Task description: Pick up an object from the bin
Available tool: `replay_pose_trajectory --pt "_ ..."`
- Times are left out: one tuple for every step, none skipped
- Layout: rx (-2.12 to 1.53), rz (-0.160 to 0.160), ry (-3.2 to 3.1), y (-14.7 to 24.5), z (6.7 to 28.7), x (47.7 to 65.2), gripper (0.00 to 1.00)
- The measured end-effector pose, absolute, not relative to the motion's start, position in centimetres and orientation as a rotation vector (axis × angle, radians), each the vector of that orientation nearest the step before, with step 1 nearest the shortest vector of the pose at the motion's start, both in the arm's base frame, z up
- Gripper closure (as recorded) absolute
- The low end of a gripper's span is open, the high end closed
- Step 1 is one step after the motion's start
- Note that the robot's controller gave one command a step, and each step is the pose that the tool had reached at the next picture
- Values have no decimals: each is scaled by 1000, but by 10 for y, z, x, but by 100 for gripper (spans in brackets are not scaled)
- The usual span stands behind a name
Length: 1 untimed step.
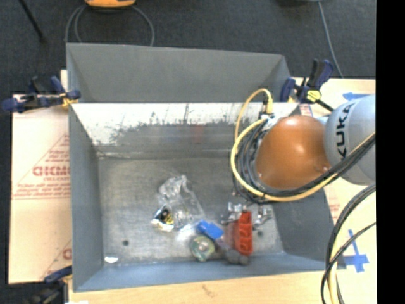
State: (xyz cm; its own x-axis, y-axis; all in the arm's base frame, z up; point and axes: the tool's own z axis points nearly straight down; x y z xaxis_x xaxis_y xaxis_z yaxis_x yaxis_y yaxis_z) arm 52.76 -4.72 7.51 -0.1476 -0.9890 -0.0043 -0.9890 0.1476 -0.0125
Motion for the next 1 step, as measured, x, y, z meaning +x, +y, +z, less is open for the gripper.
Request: replay_pose_trajectory --pt "-2043 -11 2377 -53 216 518 100"
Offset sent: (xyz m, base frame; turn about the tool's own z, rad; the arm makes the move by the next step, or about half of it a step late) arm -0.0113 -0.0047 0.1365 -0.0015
